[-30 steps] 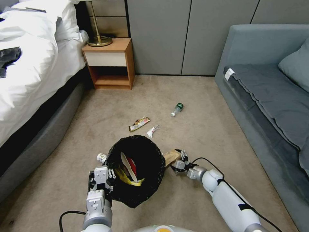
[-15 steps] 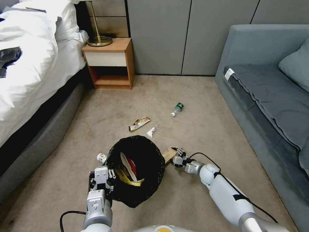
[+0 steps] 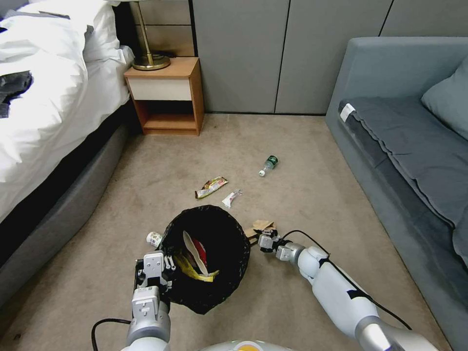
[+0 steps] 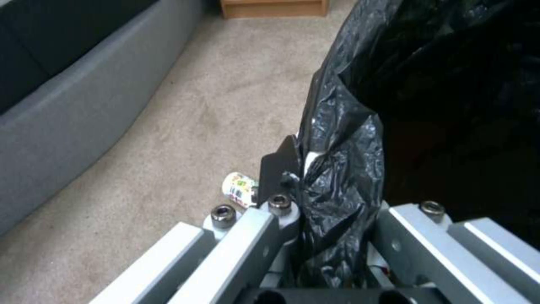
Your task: Pick up the trash bin, then pick up the garbage from the floor and place it into the trash bin.
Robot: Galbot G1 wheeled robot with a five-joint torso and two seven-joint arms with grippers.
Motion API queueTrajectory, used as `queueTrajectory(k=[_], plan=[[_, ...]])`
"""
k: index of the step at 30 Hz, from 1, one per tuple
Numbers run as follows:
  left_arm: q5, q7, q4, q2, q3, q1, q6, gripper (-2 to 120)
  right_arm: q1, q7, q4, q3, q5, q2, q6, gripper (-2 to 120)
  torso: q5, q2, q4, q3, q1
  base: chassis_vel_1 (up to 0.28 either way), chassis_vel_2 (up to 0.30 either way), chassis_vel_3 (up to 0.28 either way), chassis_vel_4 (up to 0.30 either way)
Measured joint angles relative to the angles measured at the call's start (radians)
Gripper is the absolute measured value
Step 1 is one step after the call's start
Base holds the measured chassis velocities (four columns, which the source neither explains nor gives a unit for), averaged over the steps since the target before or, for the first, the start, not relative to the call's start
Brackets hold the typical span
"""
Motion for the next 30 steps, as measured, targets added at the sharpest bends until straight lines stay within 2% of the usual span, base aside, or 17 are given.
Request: queueTrajectory(k=[7,11,14,16,19,22,24,26,27,30], plan=[[-0.001,0.000,-0.004,0.001,0.000,0.000,0.000,3,-0.024,-0.003,0.036,0.006,0.033,-0.010,-0.004,0,0.0000,0.000,0.0001,0.000,0.000,0.000,0.000,0.000,0.000],[-0.001,0.000,-0.009,0.004,0.000,-0.001,0.002,3,-0.067,-0.008,0.080,0.042,0.106,-0.022,-0.005,0,0.0000,0.000,0.0000,0.000,0.000,0.000,0.000,0.000,0.000],[-0.005,0.000,-0.011,0.010,-0.002,-0.003,0.003,3,-0.133,-0.014,0.140,0.081,0.244,-0.040,-0.005,0,0.0001,0.000,-0.0001,0.000,0.000,0.000,0.000,0.000,0.000],[-0.006,0.001,-0.012,0.013,-0.003,-0.004,0.003,3,-0.154,-0.016,0.164,0.093,0.277,-0.047,-0.005,0,0.0000,0.000,0.0000,0.000,0.000,0.000,0.000,0.000,0.000],[-0.012,0.001,-0.017,0.017,-0.006,-0.007,0.006,3,-0.205,-0.024,0.233,0.123,0.328,-0.068,-0.002,0,0.0001,0.000,0.0000,0.000,0.000,0.000,0.000,0.000,0.000],[-0.019,0.001,-0.026,0.023,-0.007,-0.013,0.010,3,-0.286,-0.028,0.361,0.172,0.391,-0.098,0.003,0,0.0002,0.000,-0.0001,0.000,0.000,0.000,0.000,0.000,0.000],[-0.019,0.001,-0.026,0.023,-0.006,-0.014,0.010,3,-0.291,-0.029,0.369,0.176,0.394,-0.099,0.004,0,0.0001,0.000,-0.0001,0.000,0.000,0.000,0.000,0.000,0.000],[-0.020,0.001,-0.026,0.024,-0.005,-0.015,0.010,3,-0.343,-0.029,0.461,0.216,0.432,-0.107,0.006,0,-0.0002,0.000,0.0001,0.000,0.000,0.000,0.000,0.000,0.000],[-0.020,0.001,-0.026,0.024,-0.005,-0.015,0.010,3,-0.343,-0.029,0.461,0.216,0.432,-0.107,0.006,0,-0.0002,0.000,0.0001,0.000,0.000,0.000,0.000,0.000,0.000],[-0.020,0.001,-0.027,0.025,0.000,-0.015,0.010,3,-0.419,-0.031,0.601,0.281,0.487,-0.109,0.004,0,-0.0002,0.000,0.0000,0.000,0.000,0.000,0.000,0.000,0.000]])
